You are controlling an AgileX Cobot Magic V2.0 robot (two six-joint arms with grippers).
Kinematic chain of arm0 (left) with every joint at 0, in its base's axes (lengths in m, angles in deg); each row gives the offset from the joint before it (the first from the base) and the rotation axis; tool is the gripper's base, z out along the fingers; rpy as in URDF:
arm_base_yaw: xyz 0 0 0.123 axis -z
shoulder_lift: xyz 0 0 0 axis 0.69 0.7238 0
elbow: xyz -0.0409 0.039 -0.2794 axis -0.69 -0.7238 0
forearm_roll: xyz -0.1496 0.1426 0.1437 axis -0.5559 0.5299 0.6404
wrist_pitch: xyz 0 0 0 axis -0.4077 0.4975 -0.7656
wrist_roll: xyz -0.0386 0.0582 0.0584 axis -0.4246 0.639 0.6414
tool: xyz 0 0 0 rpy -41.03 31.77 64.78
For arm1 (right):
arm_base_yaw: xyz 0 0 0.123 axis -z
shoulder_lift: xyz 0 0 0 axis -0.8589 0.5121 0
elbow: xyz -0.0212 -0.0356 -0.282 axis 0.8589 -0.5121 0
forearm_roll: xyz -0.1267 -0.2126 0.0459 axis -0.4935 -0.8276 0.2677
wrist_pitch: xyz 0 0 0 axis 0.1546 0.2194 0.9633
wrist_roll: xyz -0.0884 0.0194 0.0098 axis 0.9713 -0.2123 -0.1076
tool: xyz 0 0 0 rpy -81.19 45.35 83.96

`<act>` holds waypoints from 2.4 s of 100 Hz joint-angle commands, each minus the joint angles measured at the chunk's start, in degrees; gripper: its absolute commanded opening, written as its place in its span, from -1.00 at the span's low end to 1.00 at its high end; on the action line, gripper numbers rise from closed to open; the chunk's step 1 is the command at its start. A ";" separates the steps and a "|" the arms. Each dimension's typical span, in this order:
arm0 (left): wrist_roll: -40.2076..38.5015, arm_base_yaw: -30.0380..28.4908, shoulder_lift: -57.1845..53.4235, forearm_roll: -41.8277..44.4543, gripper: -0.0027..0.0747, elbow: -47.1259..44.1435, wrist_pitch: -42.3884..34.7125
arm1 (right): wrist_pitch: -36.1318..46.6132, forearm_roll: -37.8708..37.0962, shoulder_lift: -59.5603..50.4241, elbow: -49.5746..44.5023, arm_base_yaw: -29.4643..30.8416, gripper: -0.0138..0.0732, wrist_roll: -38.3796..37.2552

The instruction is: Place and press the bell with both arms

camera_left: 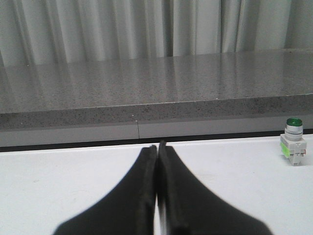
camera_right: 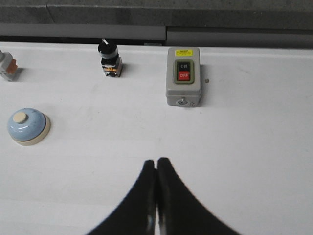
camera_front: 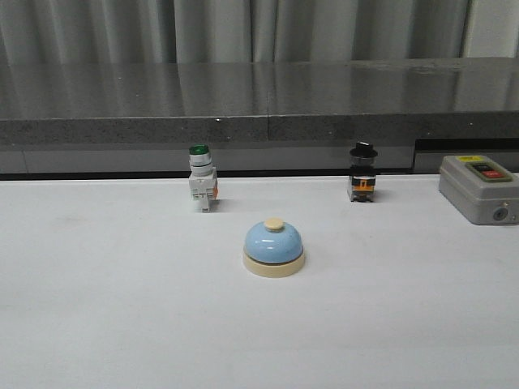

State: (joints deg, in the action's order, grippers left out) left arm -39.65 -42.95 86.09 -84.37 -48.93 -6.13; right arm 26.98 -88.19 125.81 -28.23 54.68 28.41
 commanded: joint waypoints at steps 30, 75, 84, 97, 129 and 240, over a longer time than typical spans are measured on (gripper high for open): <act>-0.88 -0.10 -1.67 -0.22 -0.98 -2.35 -4.91 | 7.07 2.80 10.90 2.59 -0.40 -0.82 0.45; -0.88 -0.10 -1.67 -0.22 -0.98 -2.35 -4.91 | 8.25 2.87 33.83 14.85 -15.97 -0.82 0.97; -0.88 -0.10 -1.67 -0.22 -0.98 -2.35 -4.91 | 8.31 2.87 39.42 18.16 -18.33 -0.82 0.97; -0.88 -0.10 -1.67 -0.22 -0.98 -2.35 -4.91 | 8.31 2.87 46.51 22.54 -20.80 -0.82 0.97; -0.88 -0.10 -1.67 -0.22 -0.98 -2.35 -4.91 | 8.31 2.87 60.16 32.70 -25.98 -0.82 0.97; -0.88 -0.10 -1.67 -0.22 -0.98 -2.35 -4.91 | 8.82 4.29 73.16 38.74 -28.59 -0.82 0.97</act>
State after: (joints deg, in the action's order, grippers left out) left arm -39.65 -42.95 86.09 -84.37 -48.93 -6.13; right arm 34.22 -84.38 200.84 8.62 26.09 28.86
